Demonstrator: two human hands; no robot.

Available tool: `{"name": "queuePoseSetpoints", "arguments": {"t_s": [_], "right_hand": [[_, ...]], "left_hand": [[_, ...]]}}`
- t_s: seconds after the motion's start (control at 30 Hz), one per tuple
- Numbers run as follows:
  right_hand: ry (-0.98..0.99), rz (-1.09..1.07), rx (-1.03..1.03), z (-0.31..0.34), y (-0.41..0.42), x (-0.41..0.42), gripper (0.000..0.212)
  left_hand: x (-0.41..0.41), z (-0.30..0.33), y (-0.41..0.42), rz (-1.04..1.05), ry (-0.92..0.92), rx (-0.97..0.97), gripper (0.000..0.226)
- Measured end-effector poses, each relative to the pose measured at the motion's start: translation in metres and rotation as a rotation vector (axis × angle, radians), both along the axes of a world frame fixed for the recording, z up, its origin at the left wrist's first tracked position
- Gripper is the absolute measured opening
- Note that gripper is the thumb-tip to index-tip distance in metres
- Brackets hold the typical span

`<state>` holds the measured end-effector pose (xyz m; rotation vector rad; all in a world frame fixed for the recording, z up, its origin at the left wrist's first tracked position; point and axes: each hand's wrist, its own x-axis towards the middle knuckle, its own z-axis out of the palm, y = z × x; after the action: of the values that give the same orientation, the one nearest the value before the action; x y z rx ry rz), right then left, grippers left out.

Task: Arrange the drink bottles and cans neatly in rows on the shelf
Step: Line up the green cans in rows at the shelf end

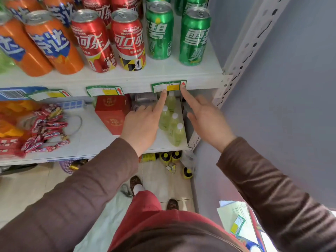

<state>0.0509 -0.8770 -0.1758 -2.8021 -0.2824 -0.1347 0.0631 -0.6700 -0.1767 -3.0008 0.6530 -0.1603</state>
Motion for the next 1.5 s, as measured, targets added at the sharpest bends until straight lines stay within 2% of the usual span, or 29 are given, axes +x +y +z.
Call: {"name": "queuePoseSetpoints", "arguments": {"t_s": [0.33,0.57,0.87,0.97,1.07,1.17,1.23,1.33,1.5], "right_hand": [[0.024,-0.041,-0.103,-0.011,0.002,0.008,0.097],[0.023,-0.051,-0.153,-0.01,0.0,0.011,0.1],[-0.007,-0.034,-0.157,-0.006,-0.003,0.011,0.09],[-0.05,-0.008,-0.049,-0.004,-0.004,0.01,0.078],[-0.198,-0.014,0.211,0.009,-0.003,0.011,0.058],[-0.31,-0.089,0.453,0.03,0.002,0.019,0.048],[-0.334,-0.134,0.571,0.043,0.003,0.026,0.054],[-0.328,-0.17,0.637,0.053,0.004,0.037,0.072],[-0.199,-0.199,0.716,0.065,0.003,0.06,0.089]], "left_hand": [[0.009,-0.012,-0.005,0.033,0.001,-0.021,0.112],[0.011,-0.01,-0.008,0.045,-0.017,0.022,0.111],[0.009,-0.001,-0.009,0.051,0.009,0.013,0.102],[0.006,0.011,-0.01,0.021,0.036,-0.023,0.094],[0.007,0.034,-0.01,-0.026,0.054,-0.169,0.079],[0.02,0.07,-0.011,-0.095,-0.004,-0.33,0.058],[0.031,0.095,-0.012,-0.174,-0.067,-0.365,0.049],[0.05,0.132,-0.011,-0.255,-0.121,-0.388,0.045],[0.093,0.185,-0.006,-0.219,-0.092,-0.397,0.058]]}}
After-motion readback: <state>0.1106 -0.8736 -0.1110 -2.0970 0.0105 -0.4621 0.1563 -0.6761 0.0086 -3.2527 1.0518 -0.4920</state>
